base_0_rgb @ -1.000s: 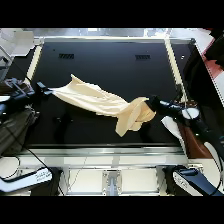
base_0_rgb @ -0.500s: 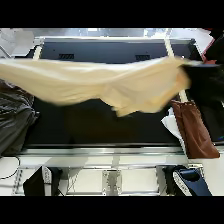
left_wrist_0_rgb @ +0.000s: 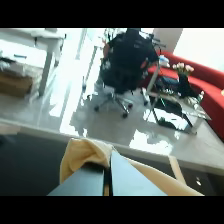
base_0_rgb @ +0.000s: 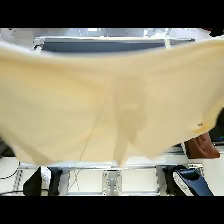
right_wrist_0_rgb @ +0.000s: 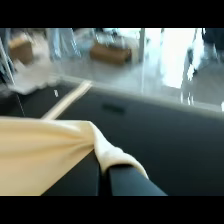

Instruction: Fold the shirts.

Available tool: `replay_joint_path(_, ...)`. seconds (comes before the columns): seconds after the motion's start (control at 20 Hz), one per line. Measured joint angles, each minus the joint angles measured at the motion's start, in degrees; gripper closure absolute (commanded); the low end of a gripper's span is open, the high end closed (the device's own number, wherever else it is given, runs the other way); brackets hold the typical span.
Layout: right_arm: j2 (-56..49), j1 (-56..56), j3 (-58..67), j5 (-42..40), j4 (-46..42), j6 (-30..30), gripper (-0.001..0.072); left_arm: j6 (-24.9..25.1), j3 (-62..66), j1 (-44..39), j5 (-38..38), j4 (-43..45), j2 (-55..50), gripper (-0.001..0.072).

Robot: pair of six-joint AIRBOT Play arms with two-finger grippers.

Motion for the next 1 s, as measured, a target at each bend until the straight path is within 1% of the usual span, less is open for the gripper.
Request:
replay_joint_path(0.1,-6.6,0.0,-1.8,2.0,-1.3,0.1,0.0696,-1.1,0.8,-5.9,-2.7,5.1,-6.6,0.0703)
replay_joint_path(0.15,-10.6,0.0,-3.0,2.4,-1.9,0.1,0.0696,-1.2,1.1,-10.3,-3.4,8.8,-10.4,0.0703)
replay_joint_path(0.3,-23.2,0.0,-5.9,1.6,-2.4,0.1,0.0696,-1.8,1.5,-23.8,-2.9,21.0,-23.0,0.0703)
replay_joint_path(0.4,-32.0,0.0,-6.9,-2.0,-1.9,0.1,0.0695,-4.3,1.6,-31.4,1.8,28.9,-32.7,0.0702)
replay_joint_path(0.45,-36.5,0.0,-7.2,-5.1,-1.0,0.1,0.0695,-6.2,1.7,-34.0,5.1,31.8,-37.0,0.0703)
replay_joint_path(0.6,-47.7,0.0,-7.7,-16.0,2.6,0.1,0.0695,-12.0,3.4,-39.0,15.6,37.1,-48.7,0.0698)
replay_joint_path(0.65,-50.8,0.0,-7.8,-20.3,4.5,0.1,0.0669,-13.1,4.6,-39.8,17.9,38.1,-51.5,0.06)
replay_joint_path(0.7,-53.3,0.0,-7.8,-24.7,6.4,0.1,0.0516,-13.9,6.0,-40.5,19.7,38.8,-53.9,0.0194)
replay_joint_path(0.75,-54.8,0.0,-7.8,-28.5,8.0,0.1,0.0304,-14.7,7.3,-40.9,20.9,39.4,-55.5,0.0014)
replay_joint_path(0.8,-55.7,-0.1,-7.7,-31.8,9.2,0.0,0.0267,-15.1,8.7,-41.0,21.9,39.7,-56.6,0.001)
replay_joint_path(0.85,-56.3,-0.4,-7.3,-34.2,10.1,0.0,0.0267,-15.6,9.9,-41.0,22.3,40.0,-57.0,0.0011)
replay_joint_path(0.95,-56.0,-1.7,-4.9,-35.0,11.2,0.0,0.0268,-16.1,12.0,-40.0,22.5,40.5,-55.6,0.0011)
replay_joint_path(1.0,-55.3,-2.8,-3.1,-33.3,10.9,0.0,0.0269,-16.1,12.6,-39.1,22.3,40.6,-53.9,0.0012)
